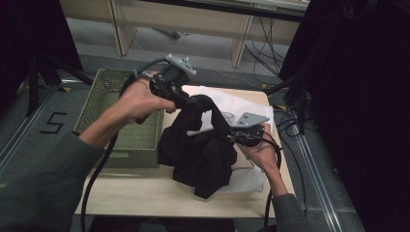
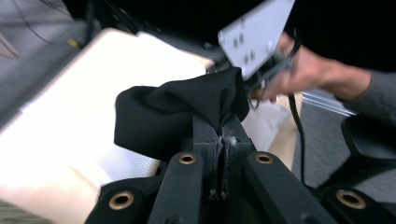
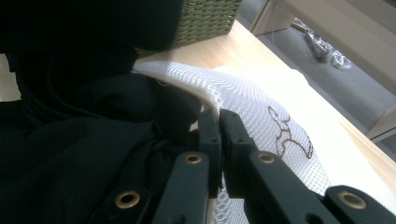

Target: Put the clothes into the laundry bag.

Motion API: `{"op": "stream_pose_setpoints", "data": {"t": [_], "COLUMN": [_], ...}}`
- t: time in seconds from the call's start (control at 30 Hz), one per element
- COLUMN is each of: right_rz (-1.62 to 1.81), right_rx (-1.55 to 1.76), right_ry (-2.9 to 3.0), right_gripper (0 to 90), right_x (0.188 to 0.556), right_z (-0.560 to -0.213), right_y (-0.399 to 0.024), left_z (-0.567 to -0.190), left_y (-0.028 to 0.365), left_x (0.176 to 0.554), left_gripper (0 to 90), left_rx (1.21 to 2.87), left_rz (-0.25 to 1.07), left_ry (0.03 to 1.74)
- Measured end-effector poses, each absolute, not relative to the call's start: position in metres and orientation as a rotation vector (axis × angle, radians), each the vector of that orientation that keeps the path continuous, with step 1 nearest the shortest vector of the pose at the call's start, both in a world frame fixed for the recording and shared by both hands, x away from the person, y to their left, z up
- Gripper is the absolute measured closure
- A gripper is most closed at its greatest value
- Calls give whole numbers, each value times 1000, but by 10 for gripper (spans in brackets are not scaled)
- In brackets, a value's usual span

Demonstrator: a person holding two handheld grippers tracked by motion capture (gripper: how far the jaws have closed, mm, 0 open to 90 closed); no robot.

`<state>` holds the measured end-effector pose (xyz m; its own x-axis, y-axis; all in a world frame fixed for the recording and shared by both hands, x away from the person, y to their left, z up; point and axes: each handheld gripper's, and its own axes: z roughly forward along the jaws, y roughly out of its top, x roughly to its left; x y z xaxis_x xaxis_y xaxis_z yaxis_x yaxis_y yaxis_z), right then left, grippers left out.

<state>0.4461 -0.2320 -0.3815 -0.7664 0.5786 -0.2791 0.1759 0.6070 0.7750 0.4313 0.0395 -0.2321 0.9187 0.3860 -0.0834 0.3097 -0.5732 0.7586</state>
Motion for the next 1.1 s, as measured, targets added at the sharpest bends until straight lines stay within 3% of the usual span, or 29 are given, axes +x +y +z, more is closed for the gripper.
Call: {"op": "stream_pose_setpoints", "data": {"t": [0.27,0.47,0.7,1.0,1.1], "right_rz": [1050,1048,1050,1037,1027], "right_rx": [621,594,596,615,599], "right_ry": [2318,2311,2313,2330,2331], "right_gripper": [888,888,888,888,888], "right_x": [445,446,444,443,444], "right_z": [-381,-379,-378,-381,-382], "right_y": [-233,-233,-233,-233,-235], "left_z": [-316,-355,-386,-409,-406], "left_y": [5,-28,-57,-67,-65], "left_x": [437,444,465,483,479], "left_gripper": [869,869,867,847,722], "left_rx": [2372,2391,2381,2338,2331], "left_rz": [5,9,117,181,136], "left_ry": [512,539,641,766,740]}}
